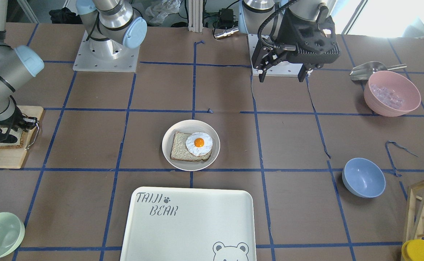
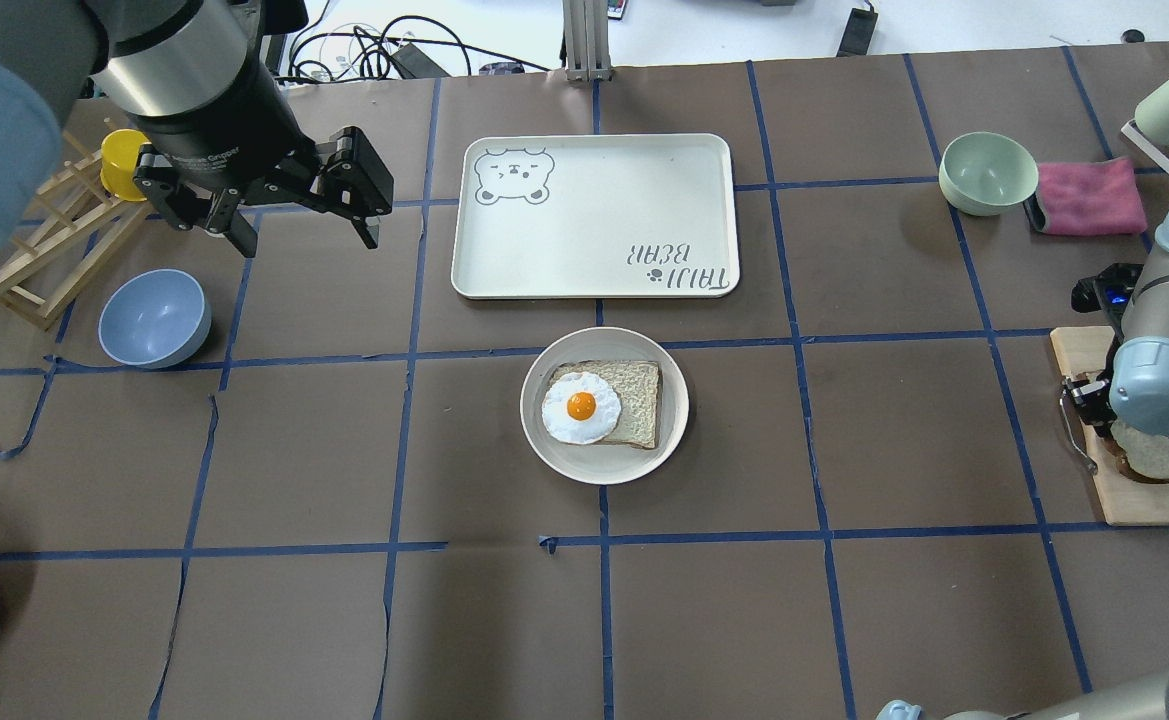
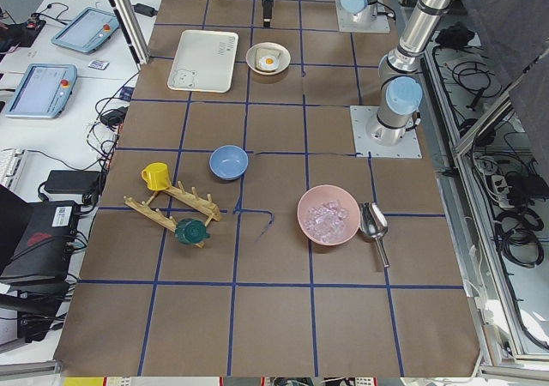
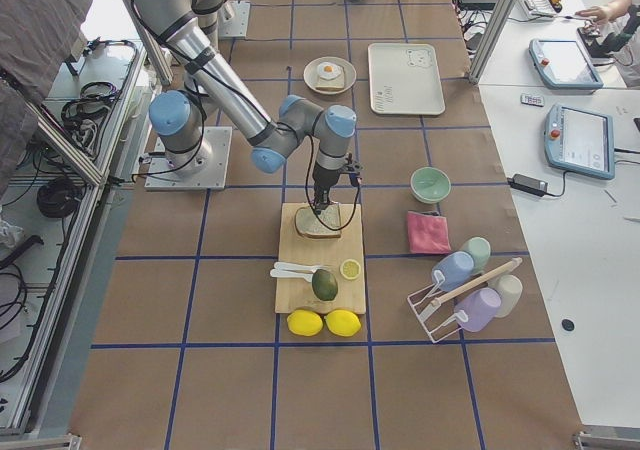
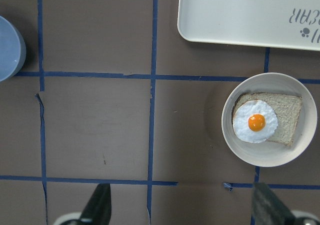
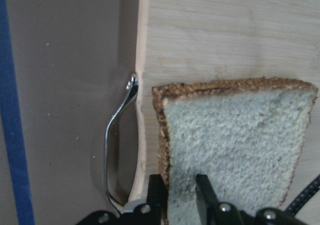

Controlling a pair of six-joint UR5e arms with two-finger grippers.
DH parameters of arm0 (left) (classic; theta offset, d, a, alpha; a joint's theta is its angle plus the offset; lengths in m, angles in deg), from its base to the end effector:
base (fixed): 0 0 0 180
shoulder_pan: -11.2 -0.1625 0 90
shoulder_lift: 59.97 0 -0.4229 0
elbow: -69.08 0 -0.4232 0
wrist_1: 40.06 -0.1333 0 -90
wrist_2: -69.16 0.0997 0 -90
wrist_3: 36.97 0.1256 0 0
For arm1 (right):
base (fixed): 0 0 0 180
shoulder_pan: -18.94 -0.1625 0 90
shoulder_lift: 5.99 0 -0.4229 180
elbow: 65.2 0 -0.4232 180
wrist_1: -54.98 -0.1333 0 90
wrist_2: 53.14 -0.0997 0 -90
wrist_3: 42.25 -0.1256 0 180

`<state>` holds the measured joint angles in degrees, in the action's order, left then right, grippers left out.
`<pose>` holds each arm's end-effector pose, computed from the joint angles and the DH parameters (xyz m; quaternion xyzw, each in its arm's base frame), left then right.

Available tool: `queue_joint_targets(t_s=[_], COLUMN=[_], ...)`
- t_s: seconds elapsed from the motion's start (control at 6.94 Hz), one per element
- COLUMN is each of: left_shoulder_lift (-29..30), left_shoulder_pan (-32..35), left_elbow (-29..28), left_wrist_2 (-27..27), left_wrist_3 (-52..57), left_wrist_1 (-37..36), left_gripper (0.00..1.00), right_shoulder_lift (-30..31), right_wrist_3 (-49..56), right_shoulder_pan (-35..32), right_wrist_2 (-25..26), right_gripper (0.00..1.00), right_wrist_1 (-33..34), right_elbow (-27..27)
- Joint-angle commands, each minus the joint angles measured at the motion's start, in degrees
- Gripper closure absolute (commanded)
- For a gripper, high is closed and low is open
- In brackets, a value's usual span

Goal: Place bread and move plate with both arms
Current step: 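Move the right gripper to the bread slice on the wooden board and grasp it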

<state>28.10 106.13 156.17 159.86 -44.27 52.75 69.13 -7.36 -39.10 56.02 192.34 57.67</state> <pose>-0.1752 -0.4983 0.4989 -0.0208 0.9996 -0.0183 0.0042 -0.1823 -0.4662 0.1386 0.0258 -0.9857 -0.0945 0.1370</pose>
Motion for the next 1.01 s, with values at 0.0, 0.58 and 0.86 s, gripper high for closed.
queue_joint_targets(t_s=[0.0,0.58,0.86], left_shoulder_lift=[0.0,0.0,0.0], left_shoulder_pan=[0.0,0.0,0.0], left_elbow=[-0.1,0.0,-0.1], left_wrist_2=[0.0,0.0,0.0], left_wrist_3=[0.0,0.0,0.0], left_wrist_1=[0.0,0.0,0.0], left_gripper=[0.00,0.00,0.00], right_shoulder_lift=[0.0,0.9,2.5], right_wrist_3=[-0.1,0.0,0.1], right_shoulder_pan=[0.0,0.0,0.0], right_wrist_2=[0.0,0.8,0.8], right_gripper=[1.00,1.00,1.00], right_wrist_1=[-0.2,0.0,-0.6], right_elbow=[0.0,-0.5,-1.0])
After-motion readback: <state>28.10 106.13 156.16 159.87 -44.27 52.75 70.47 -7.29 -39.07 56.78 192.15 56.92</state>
